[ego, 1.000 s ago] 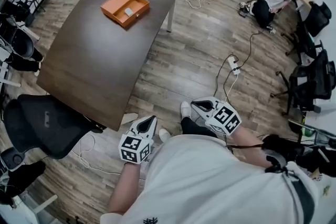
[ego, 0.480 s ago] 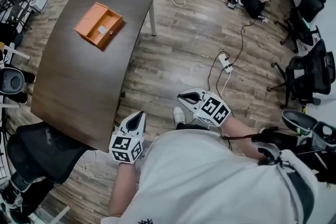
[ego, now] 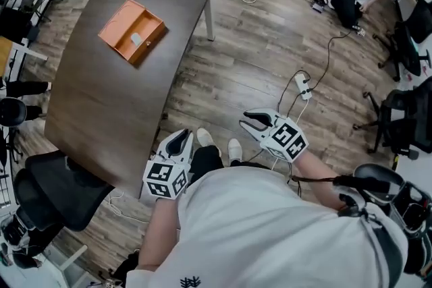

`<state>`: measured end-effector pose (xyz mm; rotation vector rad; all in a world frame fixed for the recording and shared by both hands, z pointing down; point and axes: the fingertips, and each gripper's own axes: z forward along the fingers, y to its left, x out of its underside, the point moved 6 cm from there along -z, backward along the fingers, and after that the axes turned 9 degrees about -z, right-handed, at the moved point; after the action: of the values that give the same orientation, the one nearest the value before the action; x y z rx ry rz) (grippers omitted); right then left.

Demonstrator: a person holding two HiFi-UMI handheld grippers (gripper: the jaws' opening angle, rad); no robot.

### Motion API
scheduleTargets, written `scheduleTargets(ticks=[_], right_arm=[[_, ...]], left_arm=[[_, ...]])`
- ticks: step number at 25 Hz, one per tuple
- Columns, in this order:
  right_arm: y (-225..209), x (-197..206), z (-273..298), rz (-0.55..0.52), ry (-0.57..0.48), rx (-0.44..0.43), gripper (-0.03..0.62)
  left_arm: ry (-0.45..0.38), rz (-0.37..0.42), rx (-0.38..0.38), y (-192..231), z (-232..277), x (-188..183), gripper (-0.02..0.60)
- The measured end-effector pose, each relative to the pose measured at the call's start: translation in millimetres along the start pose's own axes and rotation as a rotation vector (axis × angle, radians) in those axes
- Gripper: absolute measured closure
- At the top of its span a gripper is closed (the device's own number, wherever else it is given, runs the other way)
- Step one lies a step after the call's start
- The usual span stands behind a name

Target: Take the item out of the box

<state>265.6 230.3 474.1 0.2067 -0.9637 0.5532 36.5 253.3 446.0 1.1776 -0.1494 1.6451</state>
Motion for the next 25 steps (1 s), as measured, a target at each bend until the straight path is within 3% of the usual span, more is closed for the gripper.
scheduleTargets(ticks=[6, 17, 25], right_arm=[[-56, -26, 37, 0.032, 0.005, 0.017, 0.513], [-156, -116, 114, 0.013, 0.015, 0.09, 0.522], [-211, -148, 181, -0.032, 0.038, -0.037, 0.523]], left_arm=[[-0.014, -0.009, -0.037, 54, 41, -58, 0.545], [-0.076, -0.109, -0.175, 220, 102, -175, 0.526], [-0.055, -0.201, -0.352, 316, 148, -213, 0.497]])
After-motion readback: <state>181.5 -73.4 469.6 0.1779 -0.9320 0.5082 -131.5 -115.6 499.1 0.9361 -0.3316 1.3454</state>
